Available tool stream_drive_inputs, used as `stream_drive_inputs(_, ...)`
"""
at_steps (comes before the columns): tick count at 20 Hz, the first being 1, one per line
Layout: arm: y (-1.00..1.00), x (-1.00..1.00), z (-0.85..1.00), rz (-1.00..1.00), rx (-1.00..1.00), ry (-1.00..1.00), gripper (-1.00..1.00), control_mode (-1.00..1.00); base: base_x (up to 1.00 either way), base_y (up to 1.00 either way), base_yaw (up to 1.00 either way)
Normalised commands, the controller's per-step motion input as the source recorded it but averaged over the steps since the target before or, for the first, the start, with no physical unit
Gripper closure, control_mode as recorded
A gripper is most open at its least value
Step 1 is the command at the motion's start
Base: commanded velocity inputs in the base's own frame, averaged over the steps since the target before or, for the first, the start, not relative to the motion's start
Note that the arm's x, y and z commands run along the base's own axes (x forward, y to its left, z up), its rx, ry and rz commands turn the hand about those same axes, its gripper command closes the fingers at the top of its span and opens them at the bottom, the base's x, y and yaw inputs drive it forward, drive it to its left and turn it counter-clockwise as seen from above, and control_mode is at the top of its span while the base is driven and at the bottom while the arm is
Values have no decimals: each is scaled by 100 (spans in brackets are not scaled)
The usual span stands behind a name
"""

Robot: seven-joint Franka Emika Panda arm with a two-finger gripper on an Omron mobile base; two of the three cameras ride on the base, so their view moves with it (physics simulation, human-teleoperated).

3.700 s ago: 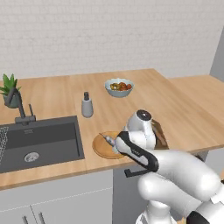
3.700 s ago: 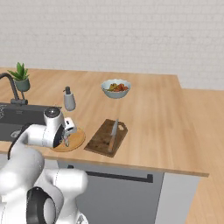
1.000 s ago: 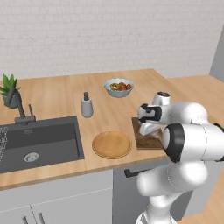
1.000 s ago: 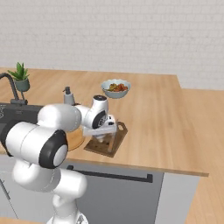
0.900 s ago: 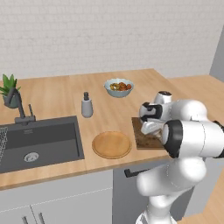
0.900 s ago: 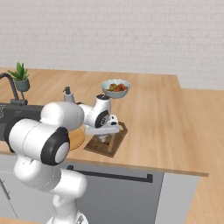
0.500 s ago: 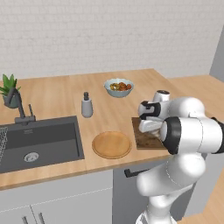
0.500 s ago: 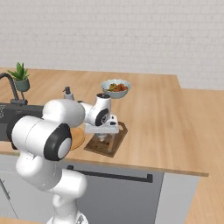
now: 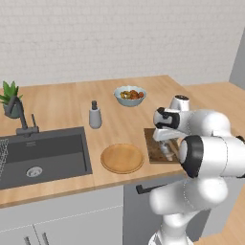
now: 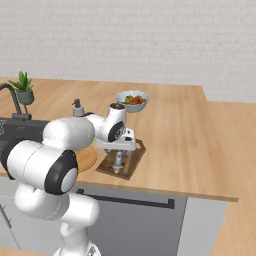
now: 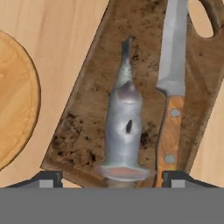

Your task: Pick up the knife from the drawer and place it on the cutting board. Then place the meat from the plate to the cutting board.

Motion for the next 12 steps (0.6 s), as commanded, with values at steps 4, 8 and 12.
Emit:
stream_drive_inputs(4, 0, -83, 96, 0, 0, -25, -100, -100, 0, 0, 0)
stream_drive_inputs(8, 0, -91, 91, 0, 0, -19, -100, -100, 0, 0, 0)
stream_drive_inputs(12, 0, -100, 73, 0, 0, -21, -100, -100, 0, 0, 0)
